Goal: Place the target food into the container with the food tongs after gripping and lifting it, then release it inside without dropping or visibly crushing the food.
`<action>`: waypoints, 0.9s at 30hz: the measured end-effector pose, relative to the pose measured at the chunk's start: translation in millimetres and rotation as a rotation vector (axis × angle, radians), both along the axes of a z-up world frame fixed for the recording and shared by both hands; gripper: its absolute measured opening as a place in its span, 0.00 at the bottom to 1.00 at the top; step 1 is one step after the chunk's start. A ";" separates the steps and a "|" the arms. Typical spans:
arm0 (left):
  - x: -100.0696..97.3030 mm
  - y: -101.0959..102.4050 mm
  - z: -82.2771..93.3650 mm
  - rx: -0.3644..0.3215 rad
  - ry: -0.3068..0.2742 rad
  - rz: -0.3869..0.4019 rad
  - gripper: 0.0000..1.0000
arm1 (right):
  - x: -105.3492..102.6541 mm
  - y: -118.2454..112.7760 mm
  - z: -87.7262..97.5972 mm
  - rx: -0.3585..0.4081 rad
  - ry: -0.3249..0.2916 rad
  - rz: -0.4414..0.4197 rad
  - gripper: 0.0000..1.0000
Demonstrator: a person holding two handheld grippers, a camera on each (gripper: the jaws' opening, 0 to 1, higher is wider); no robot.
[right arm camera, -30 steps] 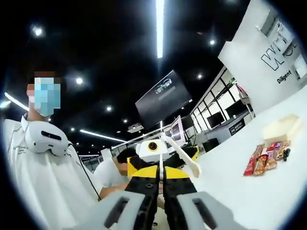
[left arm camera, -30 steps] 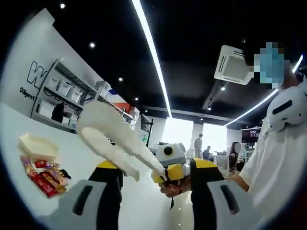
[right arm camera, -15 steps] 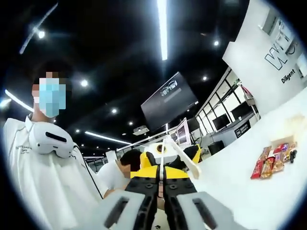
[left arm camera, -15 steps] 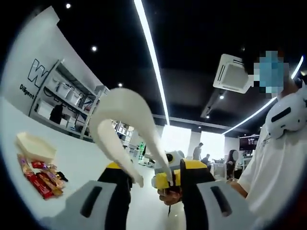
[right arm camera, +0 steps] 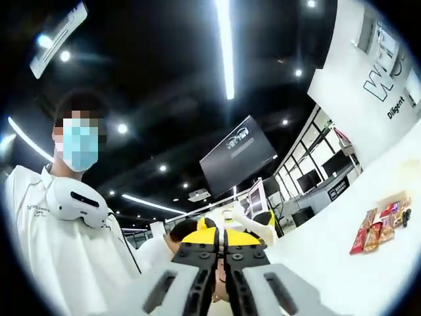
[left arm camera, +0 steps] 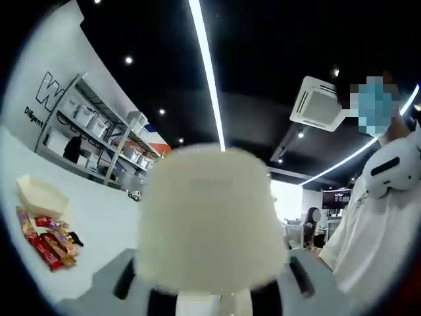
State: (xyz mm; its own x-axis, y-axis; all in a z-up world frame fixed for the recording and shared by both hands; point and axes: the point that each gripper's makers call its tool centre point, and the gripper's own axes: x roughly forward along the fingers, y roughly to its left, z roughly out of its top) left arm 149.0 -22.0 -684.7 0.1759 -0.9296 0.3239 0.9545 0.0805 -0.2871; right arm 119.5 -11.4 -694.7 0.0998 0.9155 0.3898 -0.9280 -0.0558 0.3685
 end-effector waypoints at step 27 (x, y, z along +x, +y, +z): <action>-1.4 -10.3 -15.2 0.177 -0.018 -0.004 0.36 | -15.1 23.2 -38.0 -0.284 -0.127 0.010 0.00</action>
